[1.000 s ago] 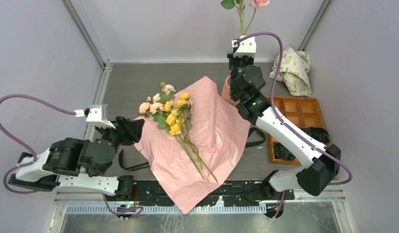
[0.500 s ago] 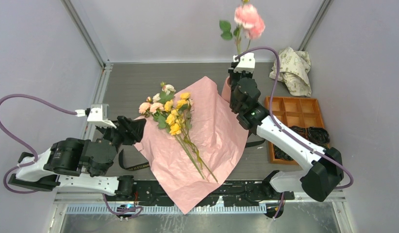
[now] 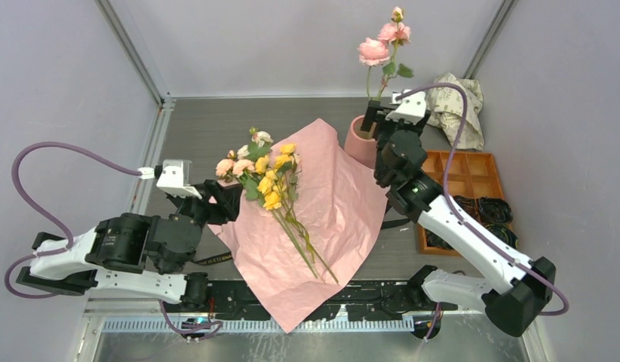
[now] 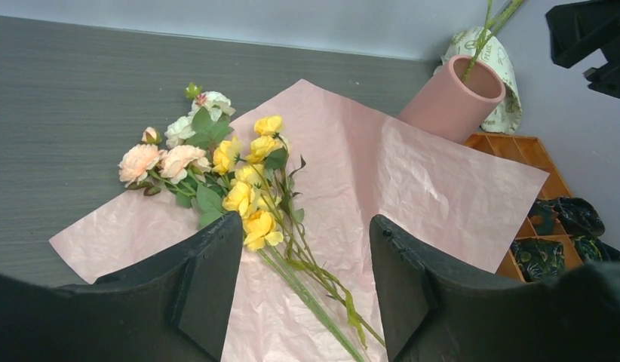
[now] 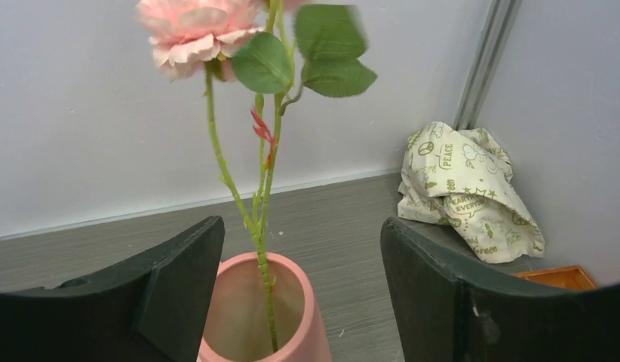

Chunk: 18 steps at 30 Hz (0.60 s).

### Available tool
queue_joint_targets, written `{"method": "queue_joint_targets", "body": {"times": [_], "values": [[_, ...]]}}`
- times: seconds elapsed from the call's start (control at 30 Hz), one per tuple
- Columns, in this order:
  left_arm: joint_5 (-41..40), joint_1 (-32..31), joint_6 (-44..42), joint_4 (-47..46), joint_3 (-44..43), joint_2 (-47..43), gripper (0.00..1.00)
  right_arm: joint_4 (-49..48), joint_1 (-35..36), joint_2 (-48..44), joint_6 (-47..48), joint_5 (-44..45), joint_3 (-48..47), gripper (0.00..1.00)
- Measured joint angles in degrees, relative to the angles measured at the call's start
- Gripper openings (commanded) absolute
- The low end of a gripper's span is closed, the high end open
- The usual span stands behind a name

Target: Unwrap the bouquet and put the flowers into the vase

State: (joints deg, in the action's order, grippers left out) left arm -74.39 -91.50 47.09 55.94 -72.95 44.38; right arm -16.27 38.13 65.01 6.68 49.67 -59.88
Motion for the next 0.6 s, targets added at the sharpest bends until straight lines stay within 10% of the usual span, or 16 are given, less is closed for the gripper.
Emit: {"method": "queue_joint_targets", "body": {"times": [0.3, 0.6], "values": [[1.46, 3.1, -2.64, -3.96, -4.31, 6.03, 0.65, 10.23, 0.0, -14.53, -9.29, -0.52, -1.55, 0.83], [28.13, 28.65, -4.48, -5.81, -23.39, 32.76, 0.61, 19.96, -0.02, -25.2, -18.21, -6.78, -7.23, 0.84]]}}
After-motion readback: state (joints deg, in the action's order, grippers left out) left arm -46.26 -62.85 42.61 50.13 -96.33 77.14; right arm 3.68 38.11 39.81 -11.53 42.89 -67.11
